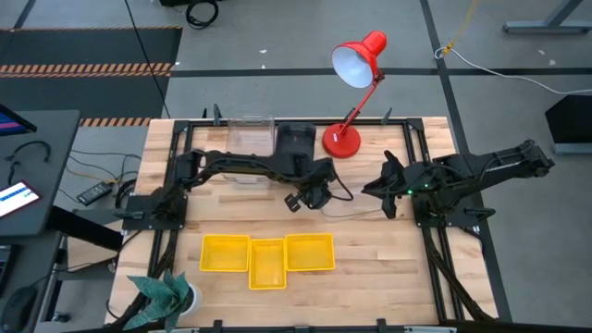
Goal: Stack baskets by color
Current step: Stack the bottom transparent bin on the transparent bins
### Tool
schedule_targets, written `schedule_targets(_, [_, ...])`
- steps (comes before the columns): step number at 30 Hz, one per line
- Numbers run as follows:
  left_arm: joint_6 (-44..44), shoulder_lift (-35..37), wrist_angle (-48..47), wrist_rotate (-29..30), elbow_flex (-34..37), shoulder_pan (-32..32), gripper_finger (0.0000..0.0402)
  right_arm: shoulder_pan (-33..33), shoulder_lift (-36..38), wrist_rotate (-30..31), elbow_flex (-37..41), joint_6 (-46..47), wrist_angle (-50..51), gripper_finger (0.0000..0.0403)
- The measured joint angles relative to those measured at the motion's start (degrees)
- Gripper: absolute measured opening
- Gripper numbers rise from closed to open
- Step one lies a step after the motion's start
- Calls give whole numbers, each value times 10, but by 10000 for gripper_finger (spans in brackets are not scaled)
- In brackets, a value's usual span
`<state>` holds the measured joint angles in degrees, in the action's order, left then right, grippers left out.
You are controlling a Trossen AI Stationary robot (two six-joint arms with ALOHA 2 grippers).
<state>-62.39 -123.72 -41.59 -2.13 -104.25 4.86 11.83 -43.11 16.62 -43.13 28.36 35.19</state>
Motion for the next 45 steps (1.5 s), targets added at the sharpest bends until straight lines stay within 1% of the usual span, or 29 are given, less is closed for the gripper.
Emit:
schedule_targets(5, [-9, -12, 11, 4, -1, 1, 126, 10, 0, 4, 2, 0, -14, 55])
schedule_targets(8, [-17, -14, 1, 10, 0, 1, 124, 17, -3, 5, 3, 0, -17, 55])
schedule_targets(12, [-19, -19, -7, 9, 0, 1, 112, 26, -8, 4, 3, 0, -26, 55])
schedule_targets(17, [-25, -28, -17, 9, 0, 1, 75, 39, -12, 20, 3, 0, -30, 55])
schedule_targets(22, [-30, -28, -20, 9, 0, 0, 16, 62, 0, 28, 3, -4, -27, 55])
schedule_targets(27, [-39, -28, -17, 30, 1, -8, 11, 92, 15, 95, 3, -10, -13, 55])
schedule_targets(30, [-41, -28, -18, 57, 0, -19, 8, 107, 16, 120, 3, -11, -12, 55])
schedule_targets(32, [-41, -28, -26, 81, -9, -26, 7, 118, 18, 131, 3, -11, -9, 55])
schedule_targets(34, [-26, -28, -51, 86, -29, -31, 7, 129, 20, 151, 3, -11, -3, 55])
schedule_targets(40, [25, -27, -135, 89, -106, -45, 7, 172, 38, 260, 3, -9, 27, 55])
schedule_targets(45, [100, -27, -220, 91, -159, -48, 7, 215, 50, 372, 3, -11, 37, 51])
